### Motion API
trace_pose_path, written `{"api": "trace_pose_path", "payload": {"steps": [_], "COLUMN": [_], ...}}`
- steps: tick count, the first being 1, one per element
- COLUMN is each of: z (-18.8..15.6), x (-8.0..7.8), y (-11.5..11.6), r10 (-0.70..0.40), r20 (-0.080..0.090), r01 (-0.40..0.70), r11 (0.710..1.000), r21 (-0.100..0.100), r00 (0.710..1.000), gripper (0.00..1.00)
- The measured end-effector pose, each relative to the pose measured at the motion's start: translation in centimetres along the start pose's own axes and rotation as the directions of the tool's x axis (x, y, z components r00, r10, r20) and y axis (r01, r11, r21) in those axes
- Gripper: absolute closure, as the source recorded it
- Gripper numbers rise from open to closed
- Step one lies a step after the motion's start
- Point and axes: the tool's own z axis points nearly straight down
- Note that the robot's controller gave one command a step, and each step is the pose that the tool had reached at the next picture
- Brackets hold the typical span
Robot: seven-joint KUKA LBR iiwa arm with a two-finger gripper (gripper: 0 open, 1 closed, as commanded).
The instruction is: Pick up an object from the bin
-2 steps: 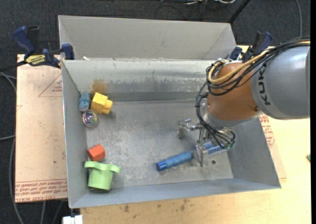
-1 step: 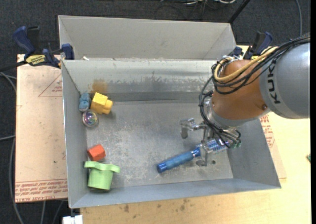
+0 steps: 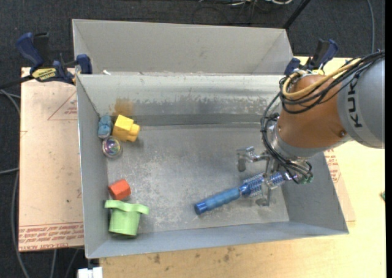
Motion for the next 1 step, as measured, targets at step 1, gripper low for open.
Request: {"api": "trace_pose_path", "payload": {"steps": [1], "z": [3.12], "x": [0.07], "y": [-0.15], "r10": [-0.109], "r20": [-0.002], "r01": [0.109], "r11": [0.994], "r21": [-0.003], "r00": [0.994], "gripper": [0.0]}}
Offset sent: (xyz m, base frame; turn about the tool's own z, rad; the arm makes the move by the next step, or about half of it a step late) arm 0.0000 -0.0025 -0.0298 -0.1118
